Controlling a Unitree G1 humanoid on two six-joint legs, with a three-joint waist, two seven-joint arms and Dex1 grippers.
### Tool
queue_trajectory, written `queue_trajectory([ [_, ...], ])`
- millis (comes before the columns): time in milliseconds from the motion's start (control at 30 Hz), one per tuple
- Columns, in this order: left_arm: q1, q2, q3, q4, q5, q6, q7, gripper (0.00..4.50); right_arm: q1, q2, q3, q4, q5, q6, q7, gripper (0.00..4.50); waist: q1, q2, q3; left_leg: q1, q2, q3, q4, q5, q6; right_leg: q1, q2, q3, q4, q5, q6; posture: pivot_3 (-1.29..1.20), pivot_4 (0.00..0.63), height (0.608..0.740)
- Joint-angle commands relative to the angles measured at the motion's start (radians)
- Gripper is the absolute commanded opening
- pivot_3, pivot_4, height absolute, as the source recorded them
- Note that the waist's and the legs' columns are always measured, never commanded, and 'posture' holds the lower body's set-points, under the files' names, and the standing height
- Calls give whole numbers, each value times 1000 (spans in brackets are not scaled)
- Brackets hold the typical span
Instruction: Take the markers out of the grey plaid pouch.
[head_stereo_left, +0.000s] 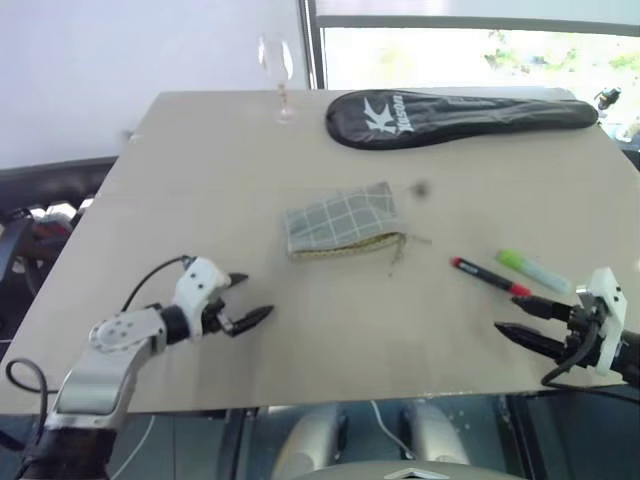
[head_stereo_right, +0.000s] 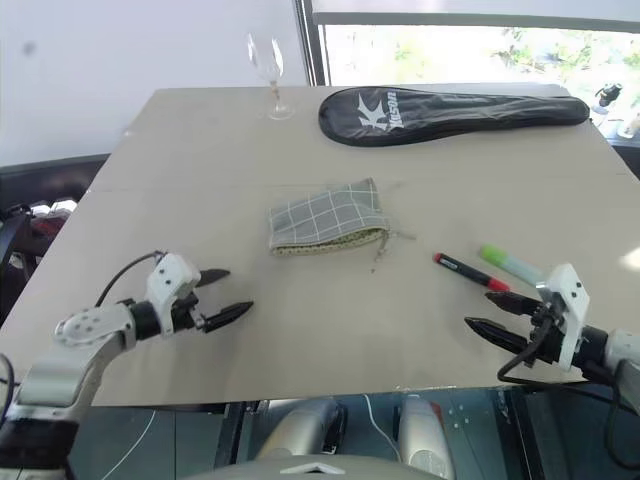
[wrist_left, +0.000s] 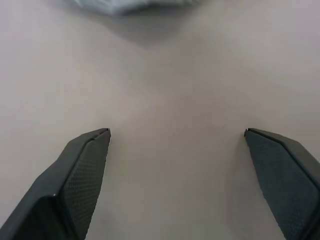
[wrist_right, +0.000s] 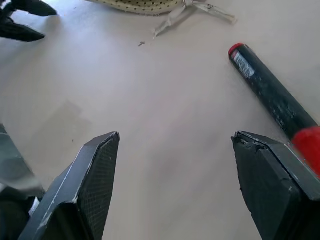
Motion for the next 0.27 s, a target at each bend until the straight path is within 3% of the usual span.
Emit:
queue_trajectory([
  [33,103,4,51,-83,-43,45,-5,4446,57,-22,-38,83,-96,-168,82,3654,1,1,0,2,0,0,-1,0,0,2,0,0,0,0,0,0,150,740],
  [100,146,-9,69,-119,-71,61,-4,4446,75,-42,-18,135,-170,-273,119,3654,0,2,0,8,0,1,-3,-1,-1,8,-1,1,-1,-1,0,0,150,740],
  [267,246,-33,96,-198,-96,30,-11,4446,40,-37,-32,208,-165,-321,135,3654,-4,2,0,12,1,2,-5,-2,-3,11,-1,1,-3,-1,0,0,150,740],
])
